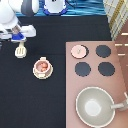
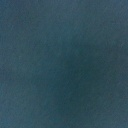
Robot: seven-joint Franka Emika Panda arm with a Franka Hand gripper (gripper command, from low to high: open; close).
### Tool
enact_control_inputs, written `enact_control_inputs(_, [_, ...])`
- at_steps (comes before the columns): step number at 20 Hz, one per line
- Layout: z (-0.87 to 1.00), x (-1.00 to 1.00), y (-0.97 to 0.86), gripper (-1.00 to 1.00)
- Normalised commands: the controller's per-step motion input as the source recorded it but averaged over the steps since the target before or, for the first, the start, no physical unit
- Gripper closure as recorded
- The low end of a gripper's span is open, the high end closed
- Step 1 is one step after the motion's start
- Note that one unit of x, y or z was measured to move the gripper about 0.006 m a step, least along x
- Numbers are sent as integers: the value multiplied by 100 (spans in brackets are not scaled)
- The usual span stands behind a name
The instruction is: Take the lid off the pot, put the pot on the plate, and use the tool to push the pot to the front of the table.
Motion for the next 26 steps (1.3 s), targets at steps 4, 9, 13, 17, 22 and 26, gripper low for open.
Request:
enact_control_inputs(4, [-41,-47,98,100])
enact_control_inputs(9, [-42,-49,91,100])
enact_control_inputs(13, [-30,-84,59,100])
enact_control_inputs(17, [-23,-50,18,100])
enact_control_inputs(22, [-20,-3,-16,100])
enact_control_inputs(26, [-11,35,-4,100])
